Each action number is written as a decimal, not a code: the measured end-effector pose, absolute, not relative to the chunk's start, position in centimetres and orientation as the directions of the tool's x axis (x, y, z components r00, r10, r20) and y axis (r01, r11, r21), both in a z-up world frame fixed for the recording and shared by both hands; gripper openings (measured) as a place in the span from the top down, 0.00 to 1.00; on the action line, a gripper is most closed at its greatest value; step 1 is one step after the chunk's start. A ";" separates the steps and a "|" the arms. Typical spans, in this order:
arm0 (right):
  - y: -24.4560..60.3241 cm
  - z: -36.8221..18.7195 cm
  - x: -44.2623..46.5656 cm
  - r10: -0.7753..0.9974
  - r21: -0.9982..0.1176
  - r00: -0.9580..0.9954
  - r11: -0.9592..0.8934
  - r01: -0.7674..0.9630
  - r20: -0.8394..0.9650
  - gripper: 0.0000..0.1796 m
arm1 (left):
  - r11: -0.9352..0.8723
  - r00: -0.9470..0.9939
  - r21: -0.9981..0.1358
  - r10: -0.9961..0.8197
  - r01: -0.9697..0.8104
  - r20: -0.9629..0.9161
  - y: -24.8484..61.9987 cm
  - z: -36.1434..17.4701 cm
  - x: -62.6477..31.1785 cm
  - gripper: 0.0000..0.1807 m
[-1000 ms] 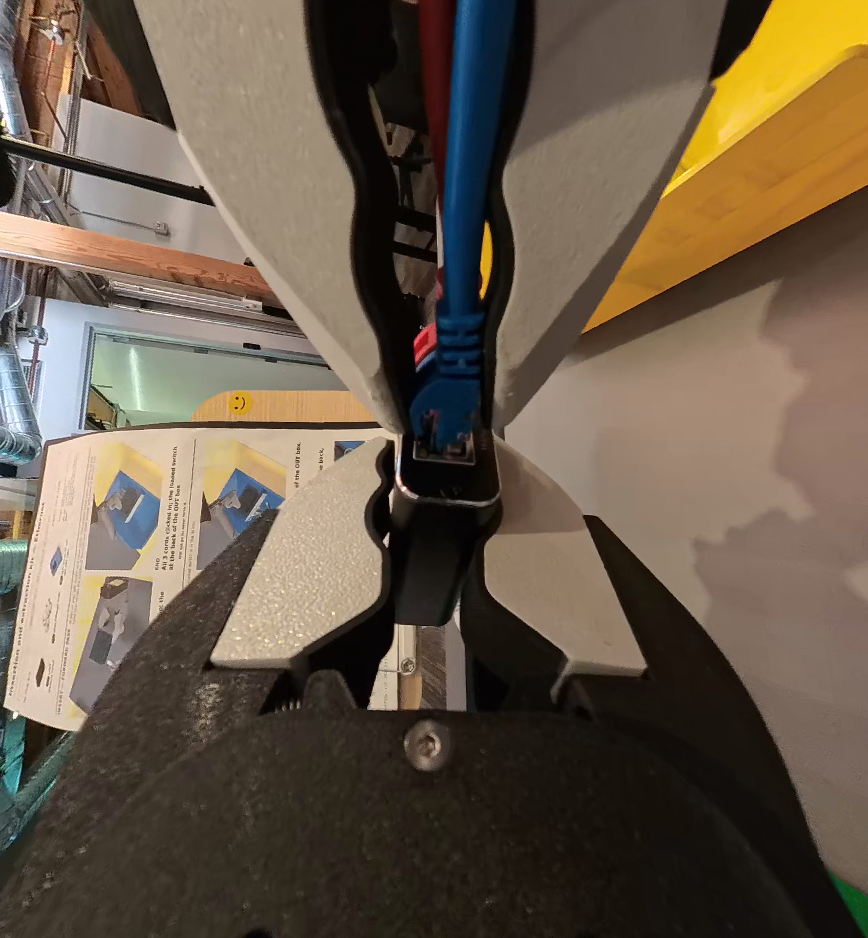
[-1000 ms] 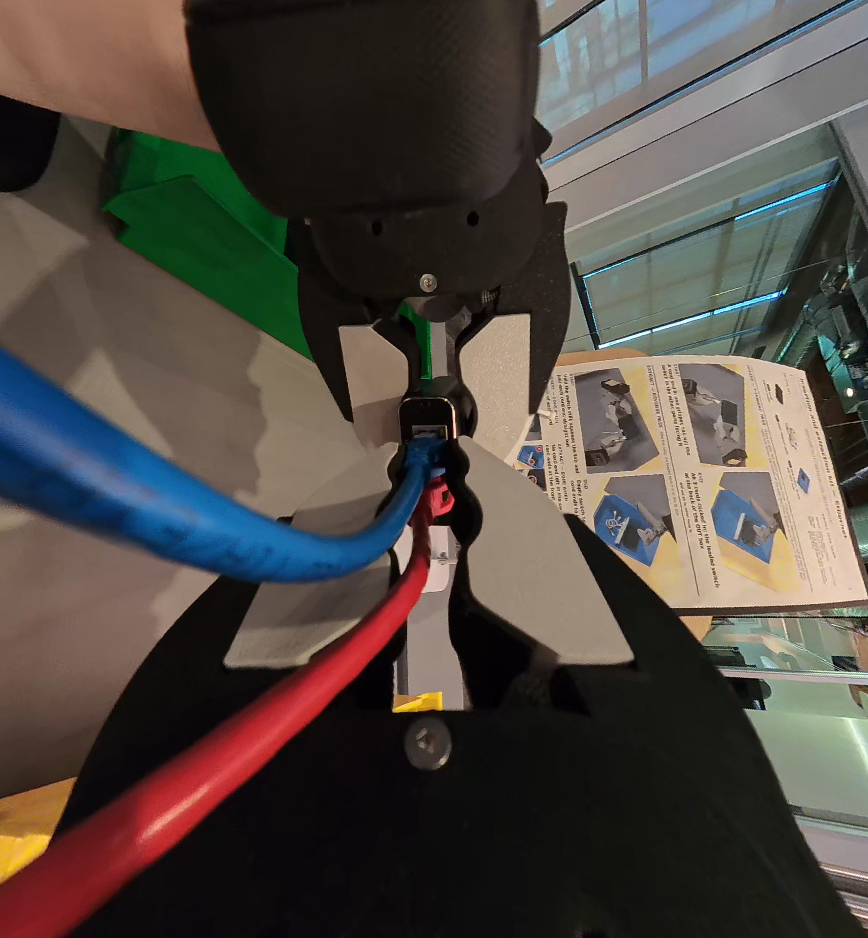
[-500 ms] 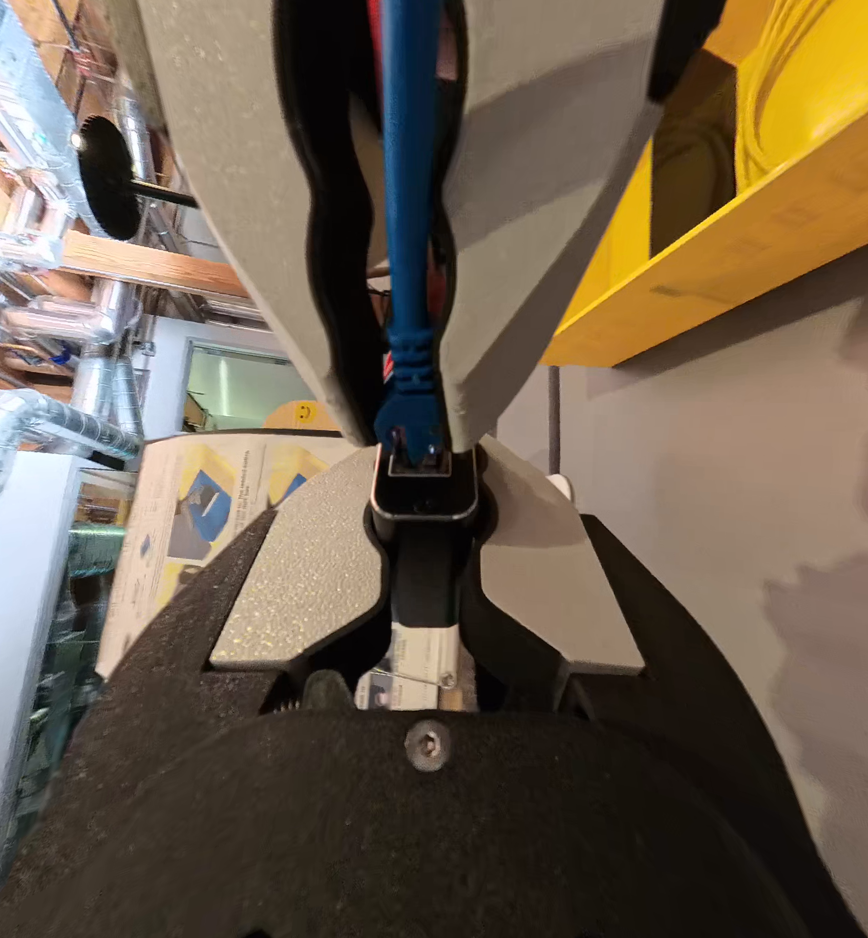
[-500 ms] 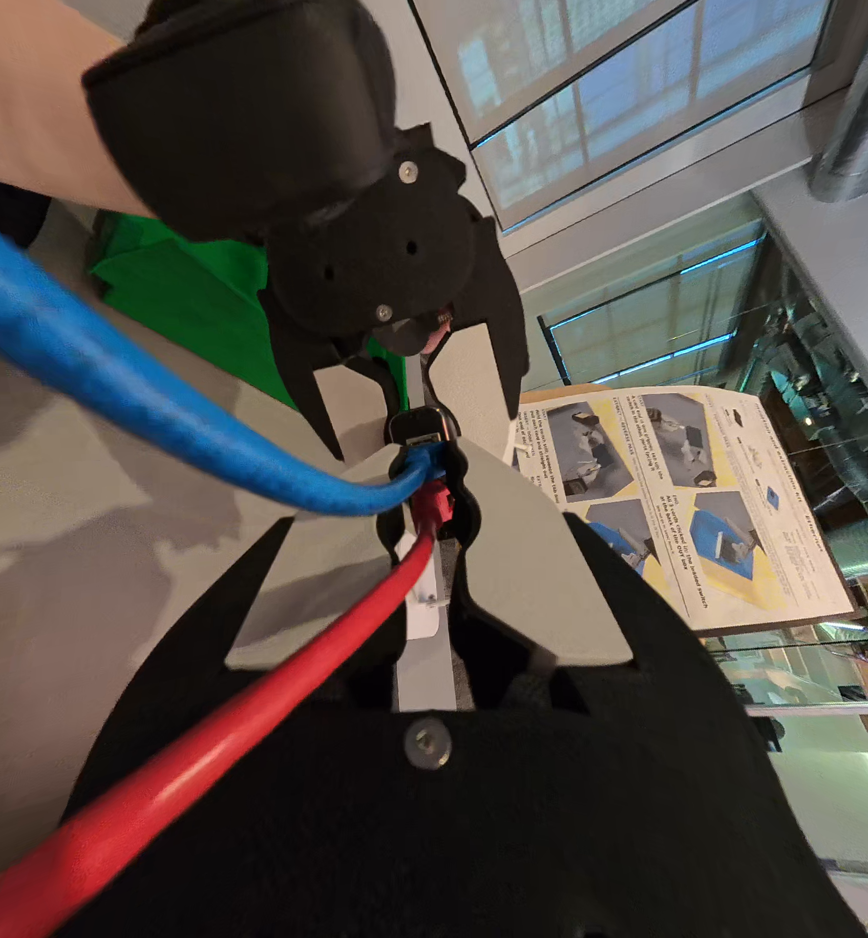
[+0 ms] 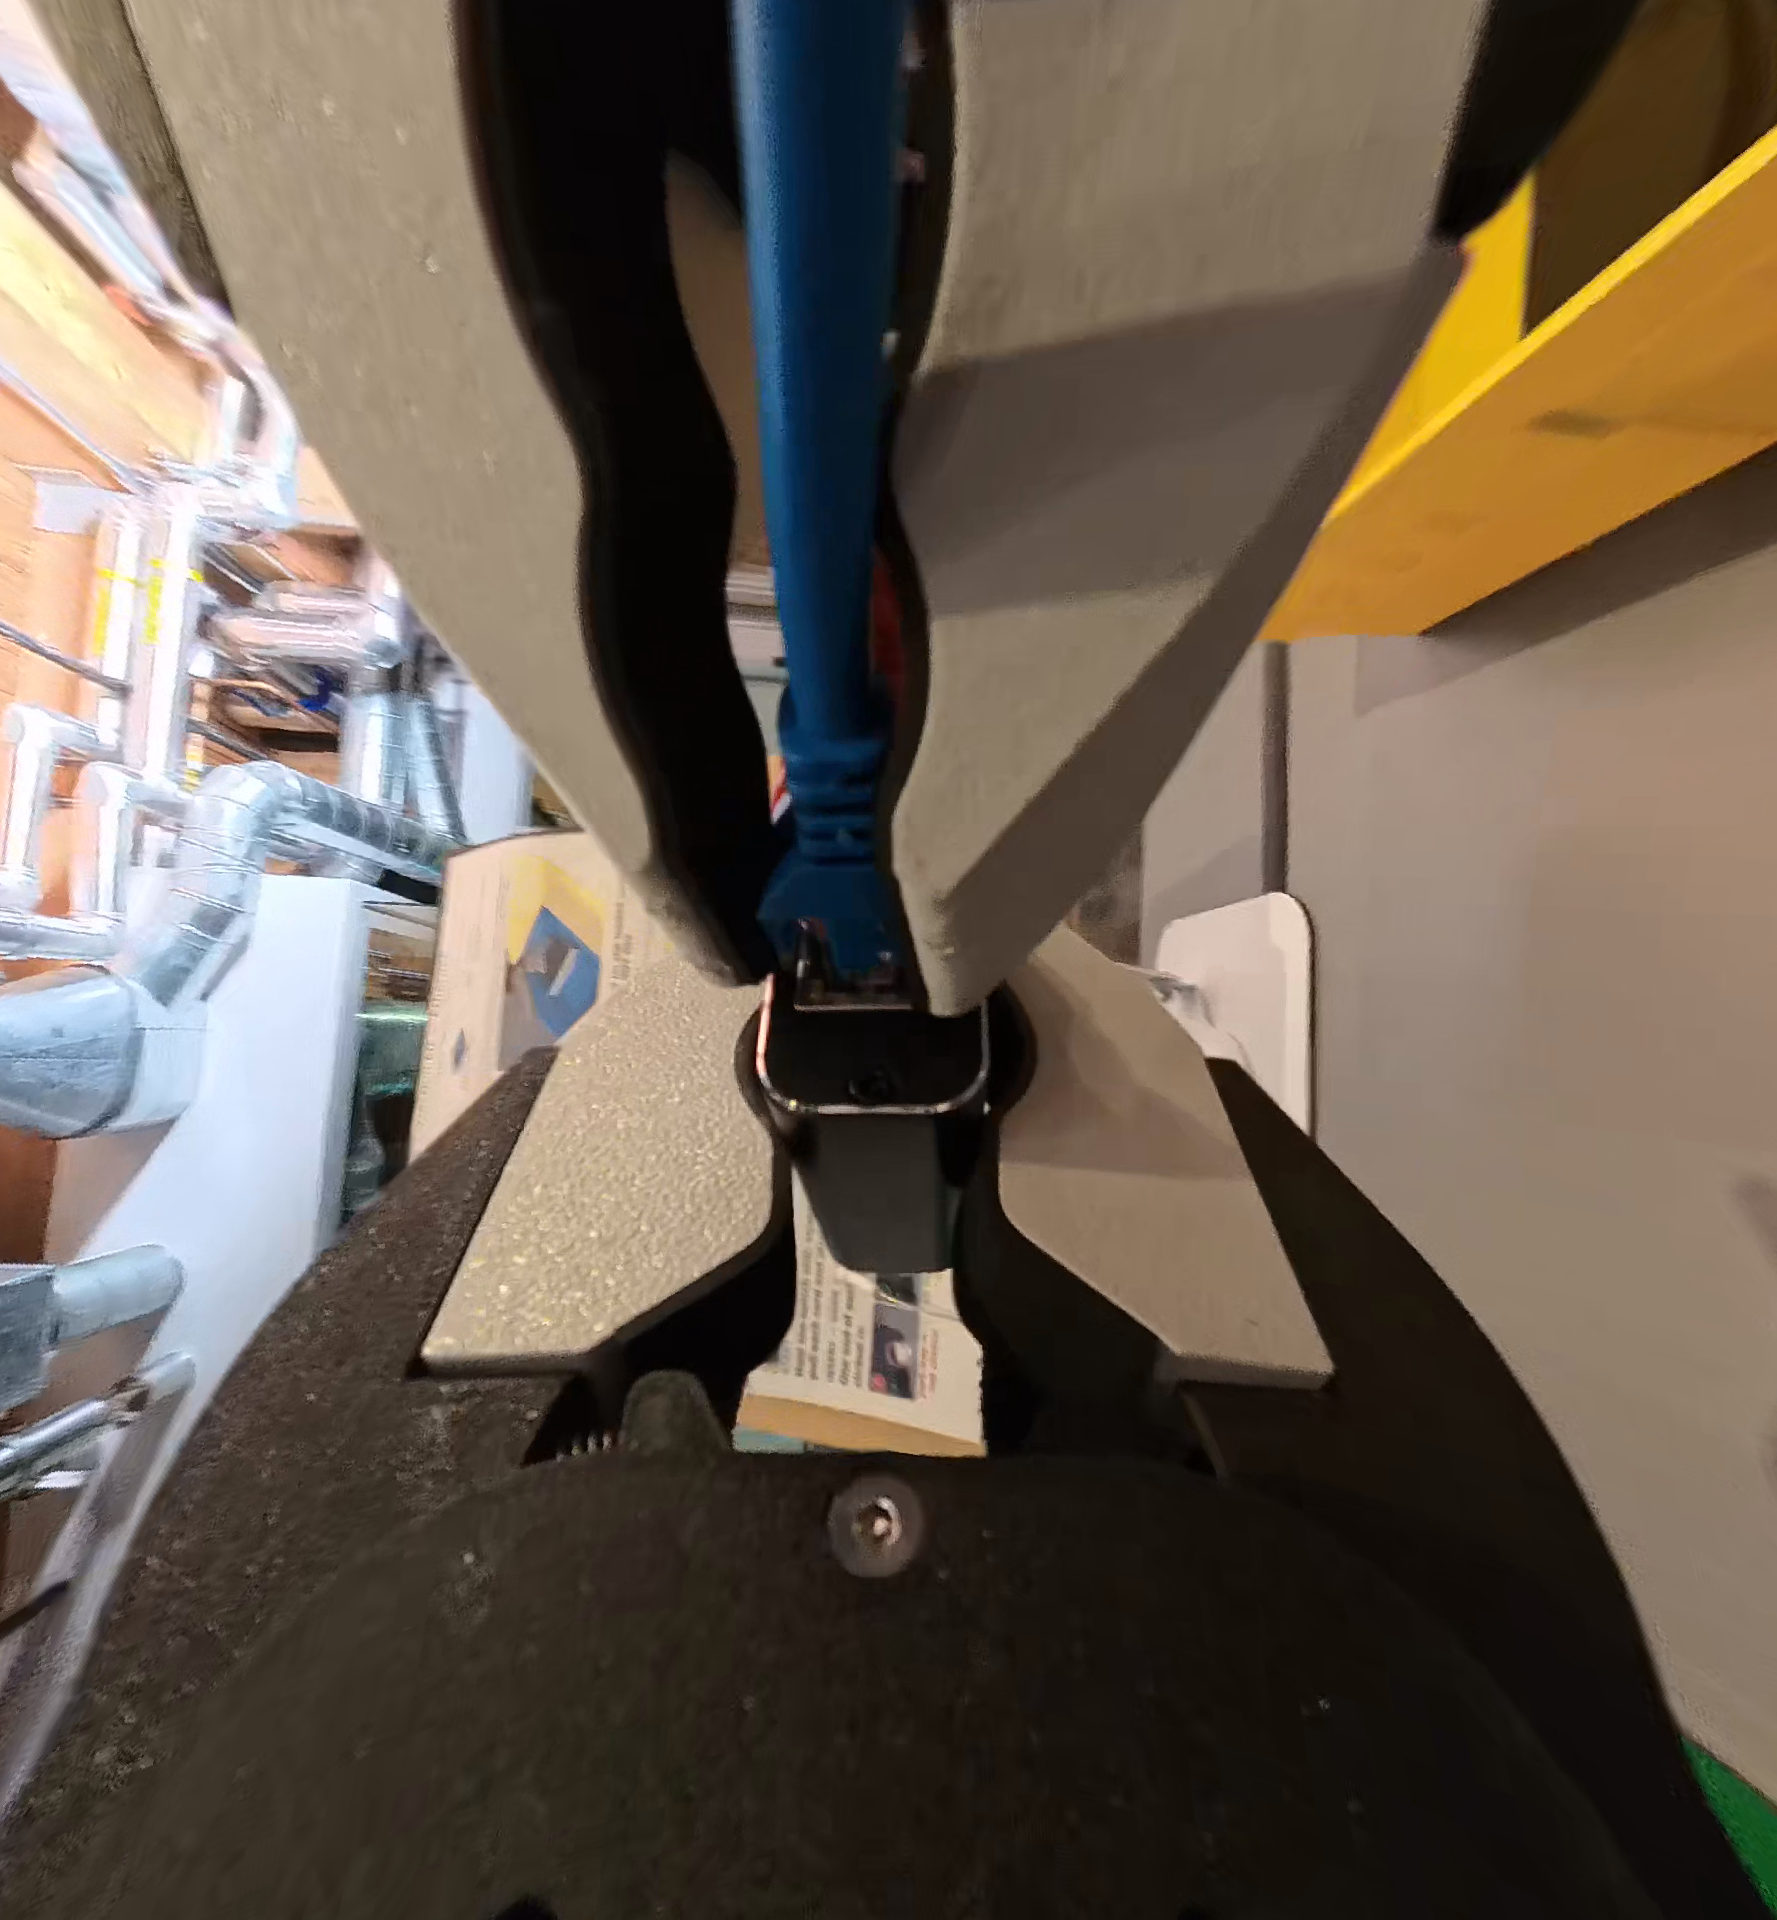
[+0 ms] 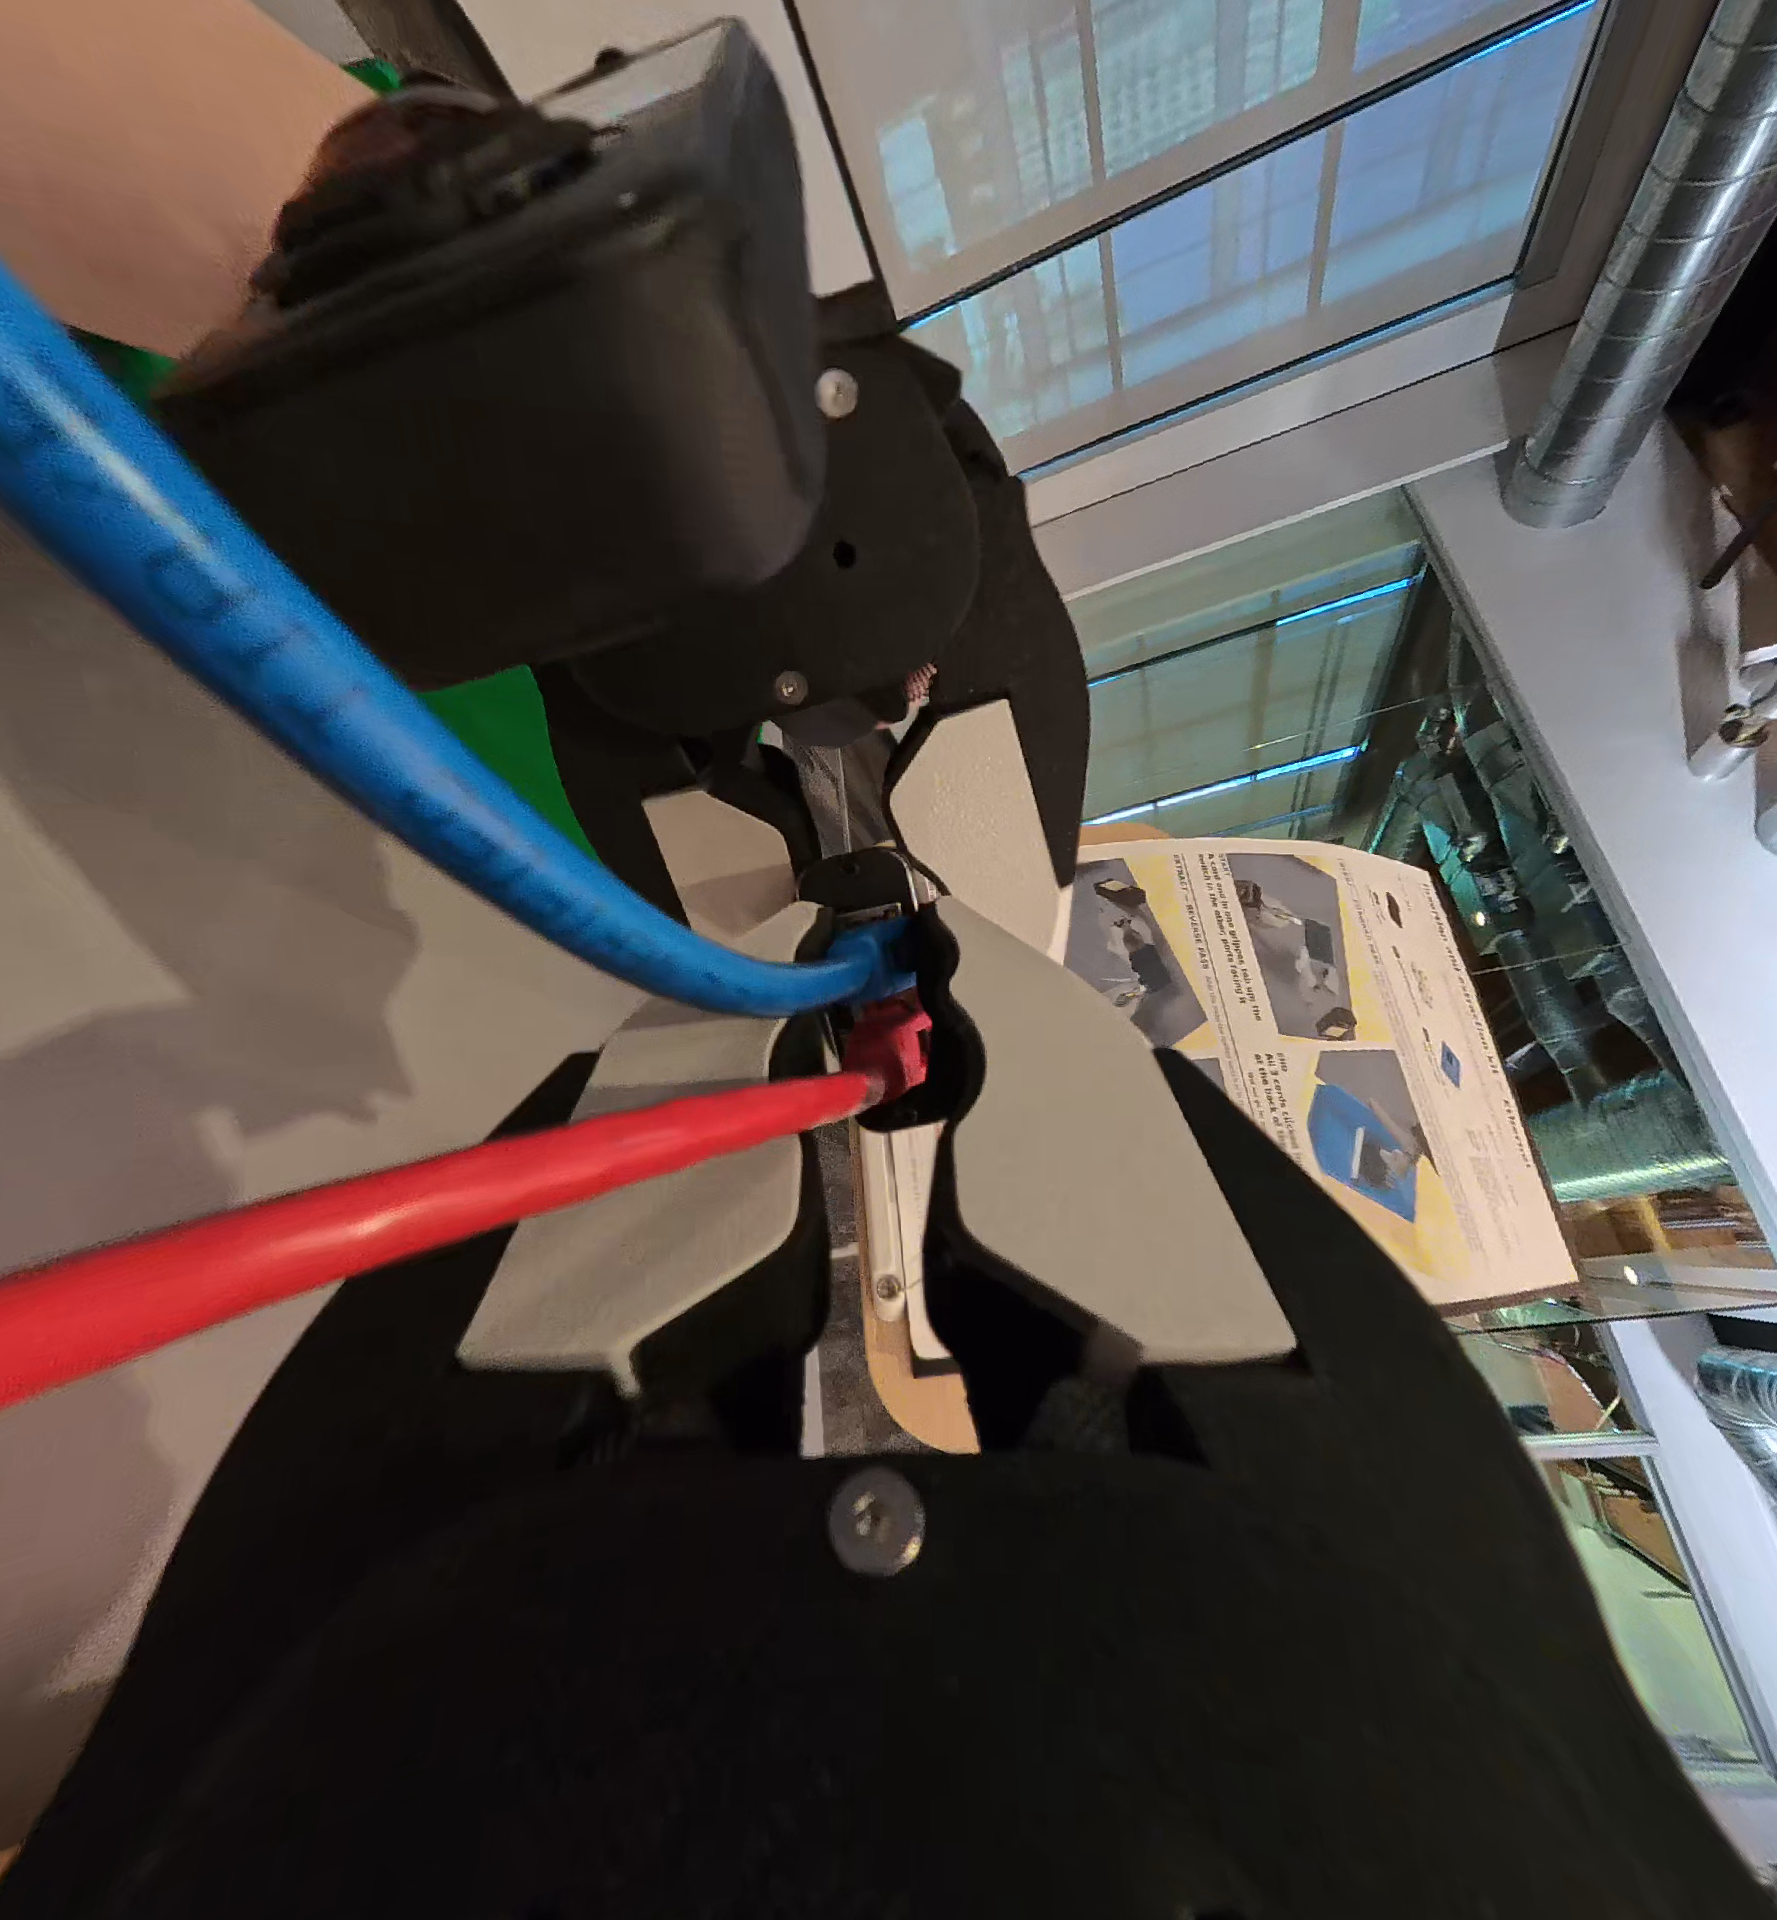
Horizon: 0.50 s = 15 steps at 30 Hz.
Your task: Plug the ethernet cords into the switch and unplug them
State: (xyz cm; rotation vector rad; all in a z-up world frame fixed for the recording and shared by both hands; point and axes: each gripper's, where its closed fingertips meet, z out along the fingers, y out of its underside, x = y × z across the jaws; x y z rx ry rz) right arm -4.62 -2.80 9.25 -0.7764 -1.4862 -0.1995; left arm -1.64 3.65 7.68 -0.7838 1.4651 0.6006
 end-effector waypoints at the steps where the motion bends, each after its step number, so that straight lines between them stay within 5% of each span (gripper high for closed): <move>1: -2.9 9.2 -4.5 0.339 -0.336 0.109 0.741 0.581 0.934 0.91 | 0.641 0.046 -0.091 -0.086 -0.762 -0.995 3.5 7.8 -1.4 0.82; 7: -4.2 9.8 -4.6 0.403 -0.404 0.117 0.765 0.502 0.908 0.92 | 0.655 0.110 -0.145 -0.095 -0.742 -0.989 3.7 7.9 -0.7 0.69; 15: -6.0 10.5 -4.3 0.431 -0.428 0.096 0.798 0.423 0.897 0.92 | 0.753 0.160 -0.291 -0.244 -0.590 -0.956 1.2 8.1 0.3 0.73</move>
